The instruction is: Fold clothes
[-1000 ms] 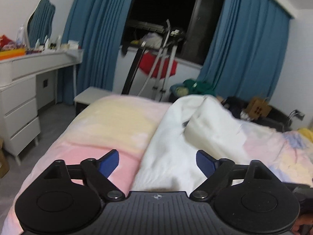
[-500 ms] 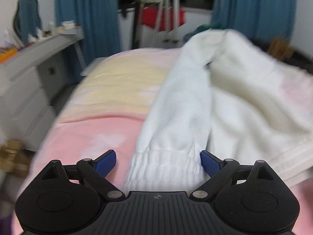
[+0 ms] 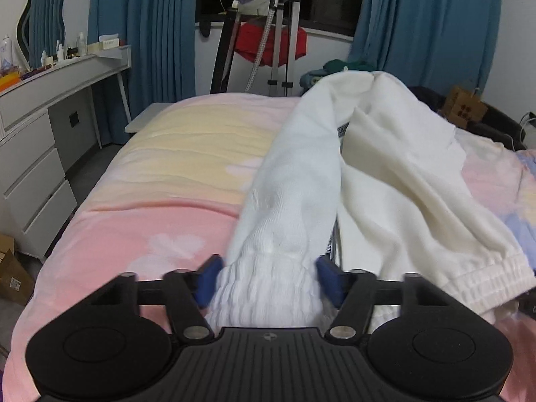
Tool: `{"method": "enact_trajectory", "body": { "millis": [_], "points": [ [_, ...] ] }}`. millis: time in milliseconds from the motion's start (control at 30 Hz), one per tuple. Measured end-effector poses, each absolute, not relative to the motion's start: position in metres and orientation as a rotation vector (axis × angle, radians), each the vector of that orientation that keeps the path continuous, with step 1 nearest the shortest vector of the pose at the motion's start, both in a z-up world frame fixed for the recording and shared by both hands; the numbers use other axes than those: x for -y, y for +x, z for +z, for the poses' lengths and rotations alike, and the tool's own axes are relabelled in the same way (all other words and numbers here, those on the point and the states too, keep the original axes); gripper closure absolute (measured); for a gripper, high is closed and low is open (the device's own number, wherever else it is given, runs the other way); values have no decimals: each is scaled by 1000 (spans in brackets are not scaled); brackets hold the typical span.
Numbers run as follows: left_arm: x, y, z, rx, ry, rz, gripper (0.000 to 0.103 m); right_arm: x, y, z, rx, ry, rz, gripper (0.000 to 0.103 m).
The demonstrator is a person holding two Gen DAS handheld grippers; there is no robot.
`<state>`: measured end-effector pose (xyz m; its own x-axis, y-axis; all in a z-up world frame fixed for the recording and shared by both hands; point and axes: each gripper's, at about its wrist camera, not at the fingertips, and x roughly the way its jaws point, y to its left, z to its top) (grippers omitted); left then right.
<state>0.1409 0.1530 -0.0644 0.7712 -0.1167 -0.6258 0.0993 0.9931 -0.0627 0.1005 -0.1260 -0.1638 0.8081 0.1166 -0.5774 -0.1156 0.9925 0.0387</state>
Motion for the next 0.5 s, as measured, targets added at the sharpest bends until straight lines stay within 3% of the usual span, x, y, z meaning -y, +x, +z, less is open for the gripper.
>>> {"method": "enact_trajectory", "body": {
  "millis": [33, 100, 367, 500],
  "points": [
    [-154, 141, -60, -666, -41, -123, 76, 126, 99, -160, -615, 27, 136, 87],
    [-161, 140, -42, -618, -103, -128, 84, 125, 94, -151, -602, 77, 164, 87],
    [-243, 194, 56, -477, -259, -90, 86, 51, 73, -111, -531, 207, 406, 86],
    [-268, 244, 61, -494, -177, 37, 86, -13, 90, -102, -495, 305, 537, 84]
  ]
}}
